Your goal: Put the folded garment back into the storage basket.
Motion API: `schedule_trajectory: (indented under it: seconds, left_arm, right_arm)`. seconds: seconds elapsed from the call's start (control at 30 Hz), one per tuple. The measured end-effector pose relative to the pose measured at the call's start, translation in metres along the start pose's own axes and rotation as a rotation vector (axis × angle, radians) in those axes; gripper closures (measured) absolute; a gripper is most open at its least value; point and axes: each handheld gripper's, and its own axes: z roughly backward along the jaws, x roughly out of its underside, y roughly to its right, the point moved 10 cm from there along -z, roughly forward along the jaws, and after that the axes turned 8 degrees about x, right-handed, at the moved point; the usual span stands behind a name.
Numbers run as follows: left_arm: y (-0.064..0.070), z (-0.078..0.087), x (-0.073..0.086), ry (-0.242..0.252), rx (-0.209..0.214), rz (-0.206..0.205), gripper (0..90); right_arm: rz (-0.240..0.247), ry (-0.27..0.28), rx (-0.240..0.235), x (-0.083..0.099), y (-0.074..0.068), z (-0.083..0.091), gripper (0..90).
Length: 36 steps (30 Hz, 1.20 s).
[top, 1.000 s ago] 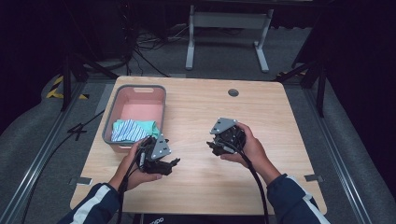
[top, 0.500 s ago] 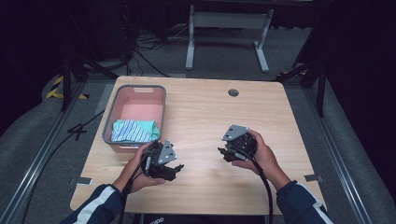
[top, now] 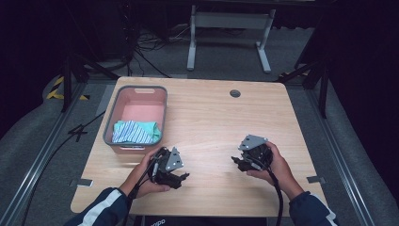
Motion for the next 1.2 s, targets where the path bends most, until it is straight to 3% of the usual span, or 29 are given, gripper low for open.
schedule_trajectory:
  seconds: [0.3,0.4,0.6,0.9,1.0,1.2]
  left_arm:
    - [0.009,-0.015,0.007,-0.022,0.035,-0.009,20.9]
    - [0.011,-0.017,0.007,-0.008,0.051,0.006,20.2]
    - [0.011,-0.018,0.013,-0.016,0.071,0.013,18.4]
    - [0.016,-0.024,0.025,-0.035,0.096,0.027,17.7]
    - [0.015,-0.024,0.027,-0.027,0.092,-0.006,16.6]
    - [0.014,-0.026,0.028,-0.003,0.117,0.028,16.3]
  right_arm:
    - [-0.031,-0.007,0.009,0.036,0.006,0.005,32.3]
    - [-0.057,-0.03,0.033,0.052,0.011,0.005,31.7]
    - [-0.085,-0.04,0.012,0.071,0.011,0.008,31.5]
    - [-0.154,-0.014,-0.031,0.094,0.01,0.018,30.6]
    - [-0.188,-0.012,-0.05,0.105,0.008,0.023,30.6]
    - [-0.22,-0.006,-0.055,0.118,0.009,0.027,29.0]
